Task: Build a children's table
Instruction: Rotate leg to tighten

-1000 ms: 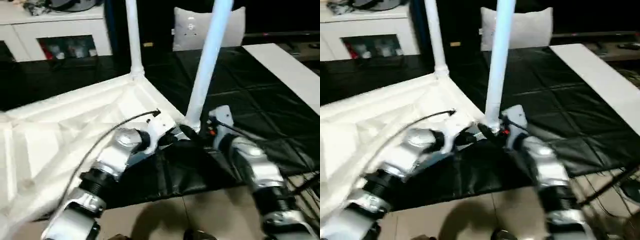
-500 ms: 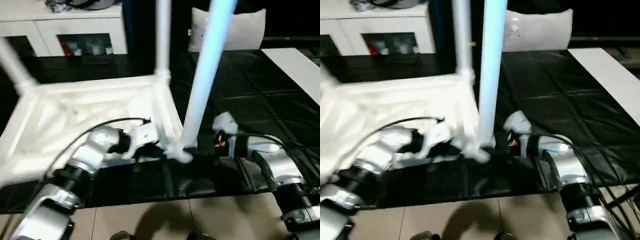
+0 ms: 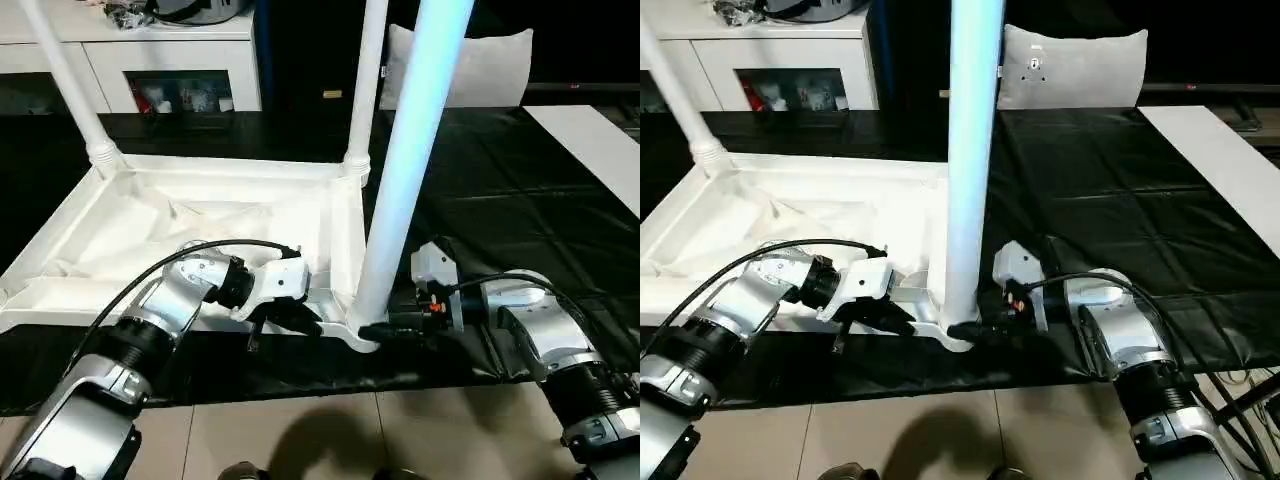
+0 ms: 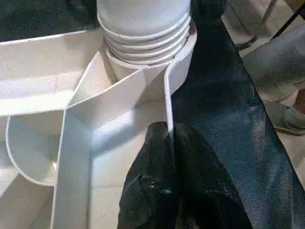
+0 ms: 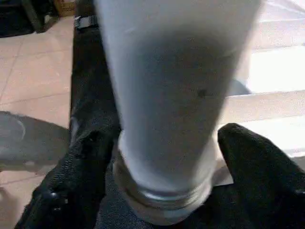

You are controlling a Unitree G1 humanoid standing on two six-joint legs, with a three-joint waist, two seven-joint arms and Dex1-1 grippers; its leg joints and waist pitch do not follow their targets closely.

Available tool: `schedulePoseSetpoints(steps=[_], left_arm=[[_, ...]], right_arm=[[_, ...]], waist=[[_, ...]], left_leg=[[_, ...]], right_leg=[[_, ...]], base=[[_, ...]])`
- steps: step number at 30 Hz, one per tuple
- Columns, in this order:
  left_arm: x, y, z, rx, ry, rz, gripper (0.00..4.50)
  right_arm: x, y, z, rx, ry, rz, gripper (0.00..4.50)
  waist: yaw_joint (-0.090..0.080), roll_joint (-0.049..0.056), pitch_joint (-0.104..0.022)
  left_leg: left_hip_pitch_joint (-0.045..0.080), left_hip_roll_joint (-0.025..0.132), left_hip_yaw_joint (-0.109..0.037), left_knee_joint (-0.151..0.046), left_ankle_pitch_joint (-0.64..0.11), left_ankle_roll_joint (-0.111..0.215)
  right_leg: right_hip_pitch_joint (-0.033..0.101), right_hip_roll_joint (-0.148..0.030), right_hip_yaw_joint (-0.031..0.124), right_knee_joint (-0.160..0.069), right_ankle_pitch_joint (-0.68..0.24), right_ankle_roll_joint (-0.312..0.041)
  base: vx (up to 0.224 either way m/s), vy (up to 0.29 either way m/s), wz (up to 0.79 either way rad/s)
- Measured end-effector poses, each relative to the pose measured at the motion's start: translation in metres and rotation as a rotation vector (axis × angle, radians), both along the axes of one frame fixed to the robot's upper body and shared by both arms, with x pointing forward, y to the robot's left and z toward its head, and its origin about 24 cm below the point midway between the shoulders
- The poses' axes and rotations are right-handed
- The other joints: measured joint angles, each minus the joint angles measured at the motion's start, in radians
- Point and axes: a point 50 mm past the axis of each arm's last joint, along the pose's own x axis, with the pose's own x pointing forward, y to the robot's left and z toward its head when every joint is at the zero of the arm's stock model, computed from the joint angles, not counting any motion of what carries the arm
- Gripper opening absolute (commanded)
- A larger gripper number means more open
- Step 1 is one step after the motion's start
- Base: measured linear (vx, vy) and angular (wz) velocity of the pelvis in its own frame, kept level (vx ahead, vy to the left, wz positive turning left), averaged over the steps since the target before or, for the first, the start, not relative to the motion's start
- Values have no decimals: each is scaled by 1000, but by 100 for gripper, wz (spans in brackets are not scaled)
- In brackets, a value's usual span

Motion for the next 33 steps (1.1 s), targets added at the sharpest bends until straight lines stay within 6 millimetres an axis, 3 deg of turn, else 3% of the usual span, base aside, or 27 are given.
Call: schedulePoseSetpoints(steps=[12, 21, 23, 25, 26, 27, 28, 29, 30, 31, 32, 33], left_arm=[[0, 1, -1, -1, -2, -18, 0], [-1, 3, -4, -32, 64, 115, 0], [-1, 6, -6, -45, 74, 232, 0], [0, 3, -7, -56, 78, 304, 0], [1, 0, -8, -61, 78, 333, 0], [1, -5, -9, -67, 81, 347, 0], [1, -8, -9, -74, 80, 369, 0], [2, -9, -9, -82, 64, 423, 0], [3, -10, -10, -84, 62, 466, 0], [2, -13, -11, -94, 61, 506, 0], [3, -18, -9, -103, 58, 545, 0], [3, -25, -9, -118, 61, 575, 0]], right_arm=[[0, 1, -1, -3, 6, -8, 271], [-3, 11, -9, 74, 96, -126, 266], [0, 19, -14, 103, 101, -232, 265], [4, 21, -15, 113, 101, -315, 264], [6, 21, -16, 117, 99, -359, 264], [7, 19, -17, 119, 105, -386, 264], [8, 18, -17, 124, 111, -414, 264], [12, 22, -17, 140, 117, -470, 264], [14, 26, -19, 160, 132, -520, 264], [18, 29, -19, 176, 142, -571, 264], [22, 32, -17, 204, 149, -637, 264], [24, 31, -17, 220, 155, -686, 264]], waist=[[-3, 0, 0], [-8, 1, 0], [-27, 2, 0], [-50, 15, 5], [-51, 22, 9], [-51, 14, 9], [-40, -10, 3], [-31, -27, 8], [-31, -36, 8], [-22, -26, 2], [-22, -5, -7], [-27, -7, -7]], left_leg=[[-1, 0, -2, 0, 0, 0], [6, 0, -2, 0, 0, 0], [12, 1, -4, 0, 0, 0], [13, 8, -17, -1, -2, -2], [8, 19, -20, -4, -3, -3], [13, 16, -11, -2, -3, -4], [20, 11, 11, -2, -3, -4], [33, -2, 9, -1, -8, -12], [30, -6, 5, 32, -29, -16], [29, -9, -15, 63, -45, -3], [22, -15, -41, 55, -52, -29], [19, -13, -44, 43, -45, -34]], right_leg=[[4, 0, -3, -10, 0, 0], [10, 0, -4, -12, 0, 0], [16, -1, -14, -20, 0, 0], [36, -1, -54, -51, 0, 0], [39, 0, -57, -15, -40, -5], [32, 1, -32, 47, -78, -24], [36, 0, 8, 95, -97, -14], [20, 1, 35, 109, -103, 9], [4, 1, 29, 107, -103, 10], [2, 1, 20, 107, -103, 10], [-2, -1, -6, 101, -103, 9], [-5, 5, -5, 90, -98, 2]], base=[[0, 0, 0], [0, 0, 0], [0, 0, 0], [-43, 8, -4], [-86, 16, -9], [-71, -18, -4], [37, -83, -6], [37, -83, -6], [-8, -99, -23], [27, -21, -35], [27, -21, -35], [66, -3, -15]])
